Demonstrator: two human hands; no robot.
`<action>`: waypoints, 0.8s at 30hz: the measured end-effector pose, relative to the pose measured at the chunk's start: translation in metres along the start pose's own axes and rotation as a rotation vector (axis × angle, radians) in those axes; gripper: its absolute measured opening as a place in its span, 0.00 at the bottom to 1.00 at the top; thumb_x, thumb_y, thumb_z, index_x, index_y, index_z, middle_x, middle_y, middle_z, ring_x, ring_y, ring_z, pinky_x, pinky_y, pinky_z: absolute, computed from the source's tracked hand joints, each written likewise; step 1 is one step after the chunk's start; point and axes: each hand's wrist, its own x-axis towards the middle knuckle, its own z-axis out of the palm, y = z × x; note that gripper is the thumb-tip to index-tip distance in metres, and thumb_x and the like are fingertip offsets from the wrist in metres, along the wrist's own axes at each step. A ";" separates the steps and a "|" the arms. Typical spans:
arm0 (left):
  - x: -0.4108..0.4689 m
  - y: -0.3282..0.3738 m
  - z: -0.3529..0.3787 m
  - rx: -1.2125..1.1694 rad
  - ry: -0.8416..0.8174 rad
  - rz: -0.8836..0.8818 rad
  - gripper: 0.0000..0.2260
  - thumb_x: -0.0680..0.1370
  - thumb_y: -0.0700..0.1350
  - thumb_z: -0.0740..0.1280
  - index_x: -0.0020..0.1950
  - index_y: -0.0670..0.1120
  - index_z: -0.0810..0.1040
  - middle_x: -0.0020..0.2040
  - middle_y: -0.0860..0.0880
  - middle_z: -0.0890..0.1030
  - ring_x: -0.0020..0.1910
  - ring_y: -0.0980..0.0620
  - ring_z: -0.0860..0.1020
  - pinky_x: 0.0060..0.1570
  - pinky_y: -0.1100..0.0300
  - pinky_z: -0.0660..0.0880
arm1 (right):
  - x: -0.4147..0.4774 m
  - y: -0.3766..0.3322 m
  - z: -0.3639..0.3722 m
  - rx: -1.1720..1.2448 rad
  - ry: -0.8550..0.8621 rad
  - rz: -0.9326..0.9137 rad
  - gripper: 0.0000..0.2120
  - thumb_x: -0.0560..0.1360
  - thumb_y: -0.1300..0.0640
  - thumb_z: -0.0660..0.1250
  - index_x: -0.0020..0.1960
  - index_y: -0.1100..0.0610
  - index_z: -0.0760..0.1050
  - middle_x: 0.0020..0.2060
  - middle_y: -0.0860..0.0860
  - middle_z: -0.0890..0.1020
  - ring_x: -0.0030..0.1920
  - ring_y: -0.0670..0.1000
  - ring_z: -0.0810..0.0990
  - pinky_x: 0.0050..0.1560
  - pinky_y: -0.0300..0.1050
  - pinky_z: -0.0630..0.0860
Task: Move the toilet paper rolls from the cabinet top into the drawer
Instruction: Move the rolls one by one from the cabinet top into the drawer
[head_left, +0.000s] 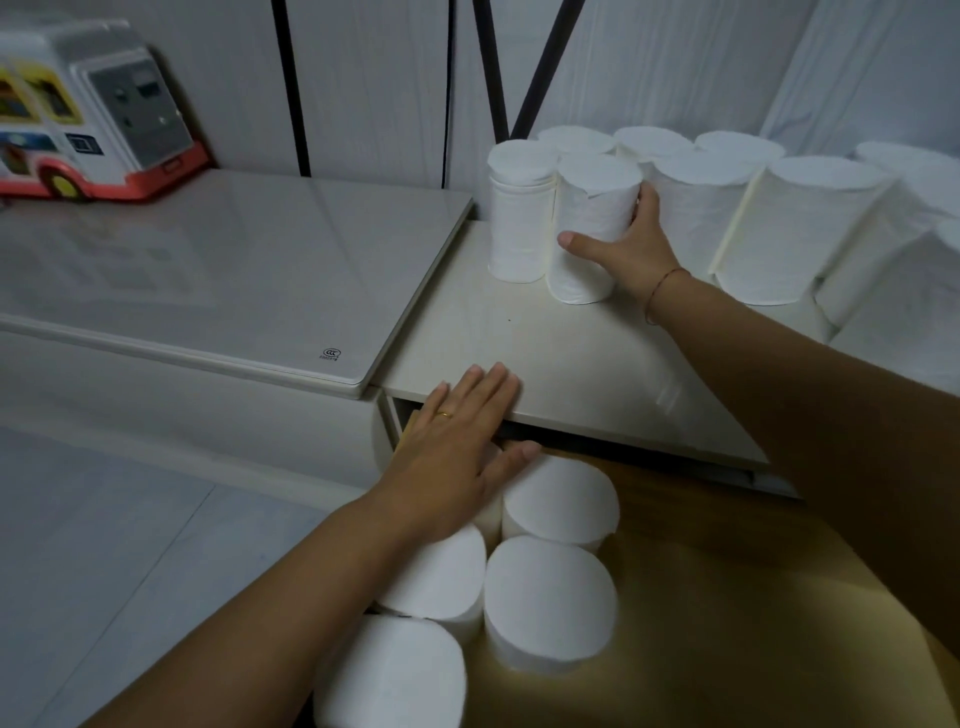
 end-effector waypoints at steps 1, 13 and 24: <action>0.000 0.000 -0.001 -0.002 -0.004 -0.003 0.35 0.73 0.68 0.42 0.78 0.55 0.46 0.78 0.58 0.44 0.75 0.62 0.37 0.74 0.59 0.36 | 0.003 0.000 0.001 0.004 -0.006 0.003 0.50 0.64 0.48 0.77 0.75 0.54 0.49 0.73 0.49 0.60 0.71 0.50 0.61 0.71 0.46 0.60; -0.005 0.002 0.001 0.019 -0.033 0.003 0.34 0.74 0.67 0.43 0.78 0.55 0.45 0.78 0.58 0.43 0.75 0.62 0.37 0.74 0.58 0.36 | 0.000 0.000 0.002 -0.050 -0.037 -0.008 0.45 0.64 0.50 0.76 0.72 0.53 0.52 0.65 0.49 0.68 0.61 0.48 0.68 0.60 0.41 0.65; -0.009 0.005 0.008 0.044 0.005 0.051 0.35 0.73 0.69 0.42 0.78 0.56 0.45 0.78 0.58 0.45 0.74 0.64 0.37 0.70 0.65 0.32 | -0.044 0.003 -0.019 -0.054 -0.207 -0.020 0.49 0.66 0.49 0.76 0.75 0.50 0.47 0.61 0.53 0.72 0.59 0.50 0.74 0.62 0.45 0.71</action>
